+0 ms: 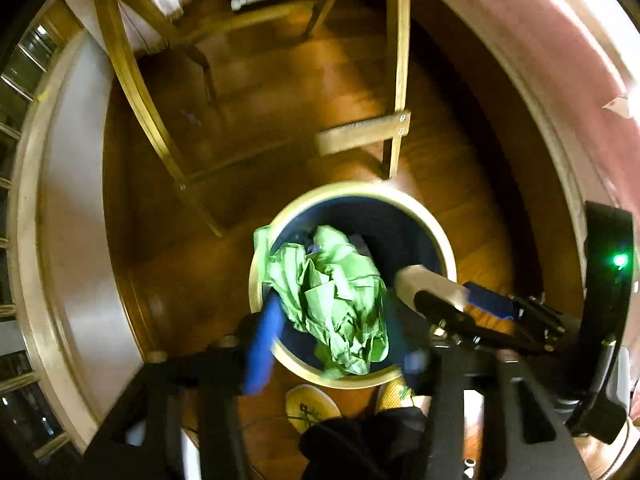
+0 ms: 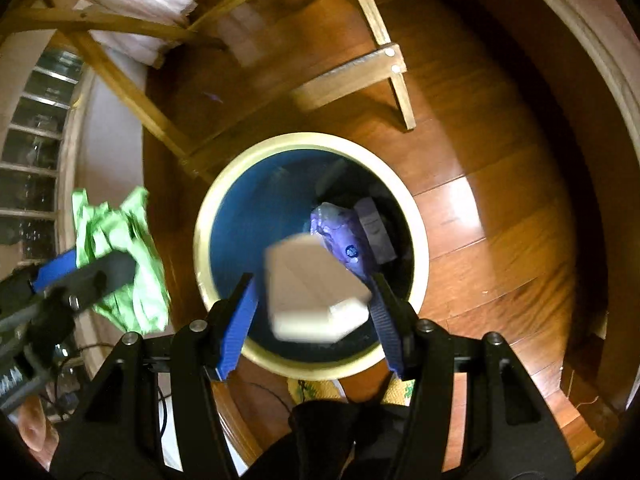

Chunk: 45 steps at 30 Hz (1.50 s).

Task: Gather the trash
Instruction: 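Carry green paper and beige cup over the bin and open both tools, then raise both tools back over the table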

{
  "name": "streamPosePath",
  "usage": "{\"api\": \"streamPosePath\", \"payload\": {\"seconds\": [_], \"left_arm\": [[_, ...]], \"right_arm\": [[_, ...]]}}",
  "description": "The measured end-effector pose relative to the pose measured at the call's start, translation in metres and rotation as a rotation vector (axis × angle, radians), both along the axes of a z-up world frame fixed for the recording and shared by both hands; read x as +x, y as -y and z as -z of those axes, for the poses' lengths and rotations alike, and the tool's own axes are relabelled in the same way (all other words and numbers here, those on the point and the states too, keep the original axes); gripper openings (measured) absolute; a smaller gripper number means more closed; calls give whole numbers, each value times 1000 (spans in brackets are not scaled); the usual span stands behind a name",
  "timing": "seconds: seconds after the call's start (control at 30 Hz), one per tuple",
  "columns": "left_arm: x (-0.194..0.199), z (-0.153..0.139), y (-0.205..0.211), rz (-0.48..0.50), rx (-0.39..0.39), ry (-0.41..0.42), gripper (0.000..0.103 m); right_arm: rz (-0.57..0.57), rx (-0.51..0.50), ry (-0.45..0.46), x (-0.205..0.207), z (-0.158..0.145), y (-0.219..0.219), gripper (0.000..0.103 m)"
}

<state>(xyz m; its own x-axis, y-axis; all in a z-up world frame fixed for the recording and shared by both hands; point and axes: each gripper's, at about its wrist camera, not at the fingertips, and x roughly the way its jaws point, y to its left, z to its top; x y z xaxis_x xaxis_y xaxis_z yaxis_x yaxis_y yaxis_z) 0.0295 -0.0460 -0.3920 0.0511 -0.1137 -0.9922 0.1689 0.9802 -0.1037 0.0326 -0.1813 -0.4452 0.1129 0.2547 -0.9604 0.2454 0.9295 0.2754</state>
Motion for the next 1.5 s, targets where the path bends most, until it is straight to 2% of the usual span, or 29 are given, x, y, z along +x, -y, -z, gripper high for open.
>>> {"api": "streamPosePath", "payload": {"seconds": [0.07, 0.2, 0.4, 0.57, 0.8, 1.07, 1.27, 1.5], "left_arm": [[3, 10, -1, -3, 2, 2, 87], [3, 11, -5, 5, 23, 21, 87], [-5, -31, -22, -6, 25, 55, 87], [-13, -91, -30, -19, 10, 101, 87], [-19, -188, -38, -23, -15, 209, 87], [-22, -286, -50, -7, -29, 269, 87], [-25, -355, -58, -9, -24, 333, 87], [-14, -429, -53, 18, -23, 409, 72]], "right_arm": [[9, -2, 5, 5, 8, 2, 67], [-2, -16, 18, 11, 3, -1, 67], [-9, -28, 45, 16, -43, -7, 67], [-7, -29, 92, 16, -110, -9, 67], [-6, -44, 167, 7, -211, -14, 67], [12, -37, 235, -5, -309, -21, 67], [-40, -74, 319, -11, -380, -33, 67], [-101, -146, 476, -1, -476, -47, 67]]}}
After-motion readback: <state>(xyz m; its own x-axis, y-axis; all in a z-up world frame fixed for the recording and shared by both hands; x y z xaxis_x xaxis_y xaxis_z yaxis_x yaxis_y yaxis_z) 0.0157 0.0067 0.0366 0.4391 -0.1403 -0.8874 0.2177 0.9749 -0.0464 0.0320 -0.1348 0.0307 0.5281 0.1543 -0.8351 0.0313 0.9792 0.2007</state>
